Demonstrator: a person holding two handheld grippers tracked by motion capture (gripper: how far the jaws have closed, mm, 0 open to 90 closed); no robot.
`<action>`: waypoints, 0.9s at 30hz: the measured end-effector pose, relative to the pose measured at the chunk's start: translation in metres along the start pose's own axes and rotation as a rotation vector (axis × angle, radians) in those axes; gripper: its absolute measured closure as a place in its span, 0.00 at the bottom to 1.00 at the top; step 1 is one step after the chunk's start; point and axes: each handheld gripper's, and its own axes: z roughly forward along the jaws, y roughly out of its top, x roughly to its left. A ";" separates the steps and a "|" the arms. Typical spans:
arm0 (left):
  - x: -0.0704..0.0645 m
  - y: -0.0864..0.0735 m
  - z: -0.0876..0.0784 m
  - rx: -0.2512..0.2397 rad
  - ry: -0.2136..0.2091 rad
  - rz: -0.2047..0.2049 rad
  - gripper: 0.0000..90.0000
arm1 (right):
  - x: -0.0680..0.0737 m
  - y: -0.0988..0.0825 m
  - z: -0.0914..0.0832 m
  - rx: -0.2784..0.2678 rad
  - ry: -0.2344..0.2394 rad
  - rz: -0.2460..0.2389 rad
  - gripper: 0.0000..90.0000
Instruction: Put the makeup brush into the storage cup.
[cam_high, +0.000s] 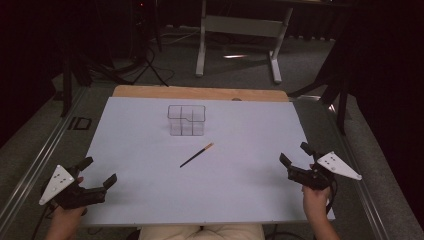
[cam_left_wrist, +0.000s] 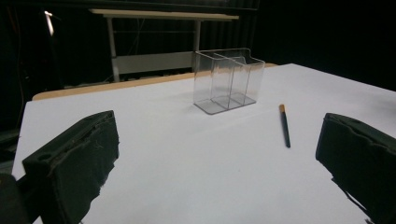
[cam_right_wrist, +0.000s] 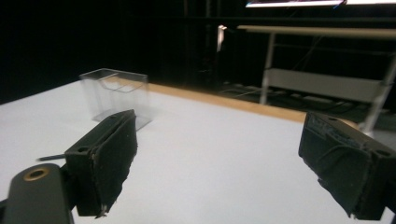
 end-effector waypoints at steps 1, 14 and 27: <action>0.000 -0.001 -0.001 -0.002 0.002 -0.005 0.00 | 0.001 0.001 0.001 -0.006 -0.004 -0.005 0.13; 0.000 0.006 -0.002 0.006 0.015 -0.073 0.00 | 0.004 -0.001 0.004 -0.019 0.021 -0.026 0.13; -0.010 0.016 0.004 0.210 -0.028 -0.089 0.00 | 0.006 0.000 0.007 -0.018 0.043 -0.018 0.13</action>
